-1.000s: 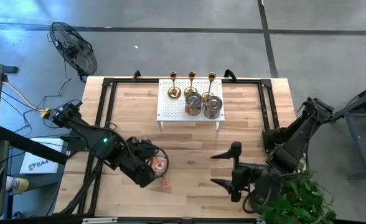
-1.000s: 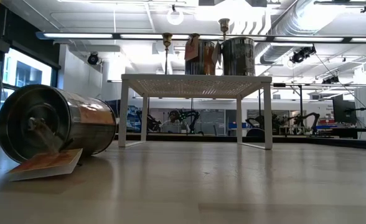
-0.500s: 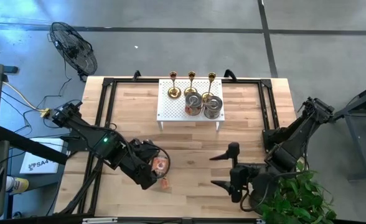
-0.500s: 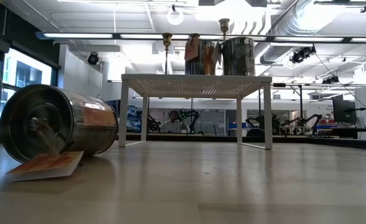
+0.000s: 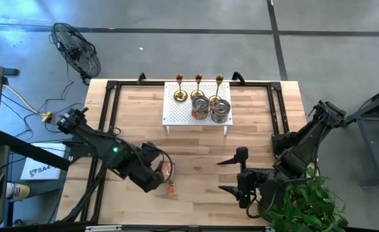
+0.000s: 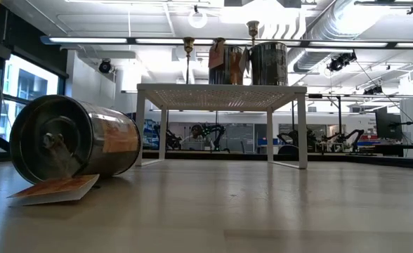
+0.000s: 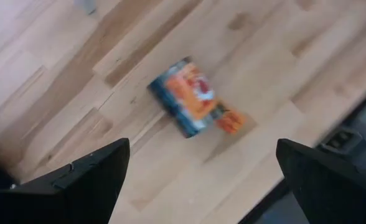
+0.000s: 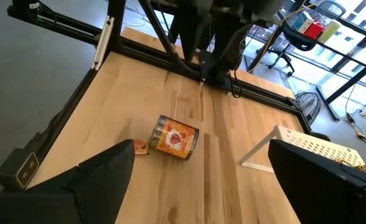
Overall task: Pick & Place candle stick holders
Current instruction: Put the silver scented candle on the shelf aligned with the other silver scented candles
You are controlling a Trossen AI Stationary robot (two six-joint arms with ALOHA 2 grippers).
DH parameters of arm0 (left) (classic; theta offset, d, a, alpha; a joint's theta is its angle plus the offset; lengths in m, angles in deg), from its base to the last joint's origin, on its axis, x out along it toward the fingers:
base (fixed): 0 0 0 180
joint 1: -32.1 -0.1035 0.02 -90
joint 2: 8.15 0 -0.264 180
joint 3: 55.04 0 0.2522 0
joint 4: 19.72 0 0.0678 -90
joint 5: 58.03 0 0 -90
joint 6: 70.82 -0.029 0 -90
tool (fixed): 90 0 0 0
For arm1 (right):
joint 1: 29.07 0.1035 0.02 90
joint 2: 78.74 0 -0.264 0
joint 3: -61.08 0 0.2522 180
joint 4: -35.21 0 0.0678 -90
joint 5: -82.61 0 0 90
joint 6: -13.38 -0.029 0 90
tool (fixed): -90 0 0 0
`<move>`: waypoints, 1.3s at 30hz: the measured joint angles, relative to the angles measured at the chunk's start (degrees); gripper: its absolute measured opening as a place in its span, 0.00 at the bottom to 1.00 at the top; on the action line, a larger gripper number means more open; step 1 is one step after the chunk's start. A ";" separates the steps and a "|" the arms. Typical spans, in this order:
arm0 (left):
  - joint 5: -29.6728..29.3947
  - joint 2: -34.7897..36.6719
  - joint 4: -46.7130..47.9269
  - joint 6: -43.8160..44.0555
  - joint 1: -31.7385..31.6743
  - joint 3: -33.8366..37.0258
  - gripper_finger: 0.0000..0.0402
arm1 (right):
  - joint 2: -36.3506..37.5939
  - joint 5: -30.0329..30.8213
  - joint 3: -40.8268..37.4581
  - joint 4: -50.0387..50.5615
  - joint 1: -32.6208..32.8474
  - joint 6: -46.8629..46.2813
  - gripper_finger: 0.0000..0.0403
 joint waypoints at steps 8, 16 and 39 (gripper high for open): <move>5.53 -6.17 -2.92 10.32 -3.98 0.01 0.98 | 0.00 -0.62 0.00 0.10 -1.72 1.77 0.90; 15.24 -13.15 -4.39 12.79 -9.76 0.04 0.98 | 0.00 -2.48 0.00 5.69 -2.90 3.72 0.90; 20.68 -22.89 -10.86 12.76 -12.70 -0.02 0.98 | 0.00 -21.02 -0.02 12.83 -2.78 3.00 0.90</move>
